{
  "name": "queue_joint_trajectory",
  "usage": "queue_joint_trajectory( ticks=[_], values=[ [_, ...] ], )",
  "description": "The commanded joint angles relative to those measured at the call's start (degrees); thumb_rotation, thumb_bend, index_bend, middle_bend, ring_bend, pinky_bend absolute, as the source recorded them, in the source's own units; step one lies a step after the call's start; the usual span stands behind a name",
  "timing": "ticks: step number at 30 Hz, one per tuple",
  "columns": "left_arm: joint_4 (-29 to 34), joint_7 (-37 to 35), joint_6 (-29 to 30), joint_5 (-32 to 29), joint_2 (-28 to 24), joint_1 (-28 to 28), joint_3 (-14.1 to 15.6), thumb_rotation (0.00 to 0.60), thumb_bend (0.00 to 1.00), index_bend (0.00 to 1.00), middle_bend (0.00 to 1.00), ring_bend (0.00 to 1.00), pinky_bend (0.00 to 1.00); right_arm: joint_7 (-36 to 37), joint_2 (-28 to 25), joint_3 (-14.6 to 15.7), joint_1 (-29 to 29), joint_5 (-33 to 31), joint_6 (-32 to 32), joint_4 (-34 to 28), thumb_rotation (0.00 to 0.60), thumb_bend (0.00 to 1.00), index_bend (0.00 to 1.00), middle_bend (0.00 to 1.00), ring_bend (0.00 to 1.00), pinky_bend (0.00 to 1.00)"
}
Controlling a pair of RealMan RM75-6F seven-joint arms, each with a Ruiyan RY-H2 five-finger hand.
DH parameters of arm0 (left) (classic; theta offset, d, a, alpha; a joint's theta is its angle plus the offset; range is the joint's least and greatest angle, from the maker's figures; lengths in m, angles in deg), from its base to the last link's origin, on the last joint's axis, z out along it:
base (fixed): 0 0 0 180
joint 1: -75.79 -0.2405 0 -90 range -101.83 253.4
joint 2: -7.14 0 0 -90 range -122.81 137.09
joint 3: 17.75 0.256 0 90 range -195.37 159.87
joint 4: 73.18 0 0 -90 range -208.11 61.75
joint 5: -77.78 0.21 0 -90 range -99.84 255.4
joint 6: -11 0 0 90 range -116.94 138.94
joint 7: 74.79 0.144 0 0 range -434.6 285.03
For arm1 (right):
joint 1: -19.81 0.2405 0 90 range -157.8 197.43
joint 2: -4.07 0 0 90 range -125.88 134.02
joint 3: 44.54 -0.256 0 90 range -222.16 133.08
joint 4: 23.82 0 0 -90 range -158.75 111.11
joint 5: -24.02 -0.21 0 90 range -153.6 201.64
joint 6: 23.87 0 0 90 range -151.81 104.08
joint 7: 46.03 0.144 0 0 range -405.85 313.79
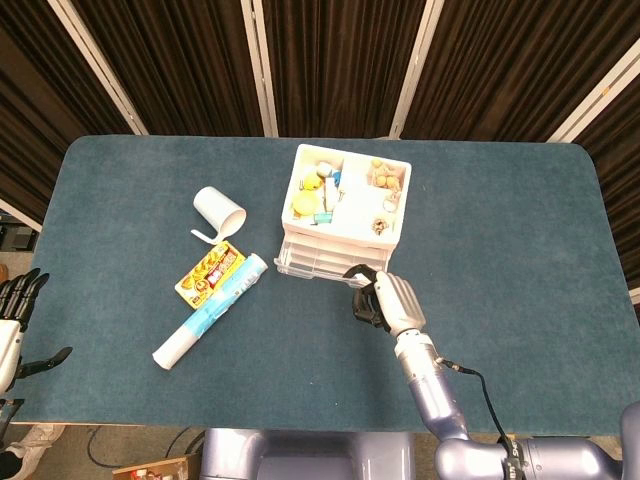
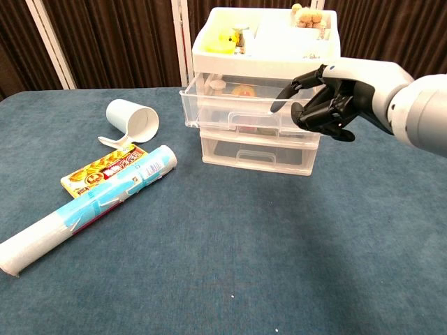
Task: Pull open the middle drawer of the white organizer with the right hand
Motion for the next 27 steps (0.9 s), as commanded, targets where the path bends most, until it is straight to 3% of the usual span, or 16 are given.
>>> queue_joint_trajectory(
  ticks=[1, 27],
  values=[
    [0.0, 0.0, 0.1, 0.1, 0.0, 0.0, 0.0, 0.600, 0.01, 0.00, 0.00, 0.00, 0.03, 0.0, -0.4, 0.6, -0.5, 0.8, 0.5, -1.0, 0.600, 0.70, 0.42, 0.86, 0.82, 0.87],
    [0.1, 0.1, 0.0, 0.0, 0.1, 0.0, 0.0, 0.600, 0.01, 0.00, 0.00, 0.00, 0.03, 4.9, -2.9, 5.9, -5.6, 7.2, 0.0, -5.1, 0.600, 0.70, 0.41, 0.86, 0.82, 0.87]
  ],
)
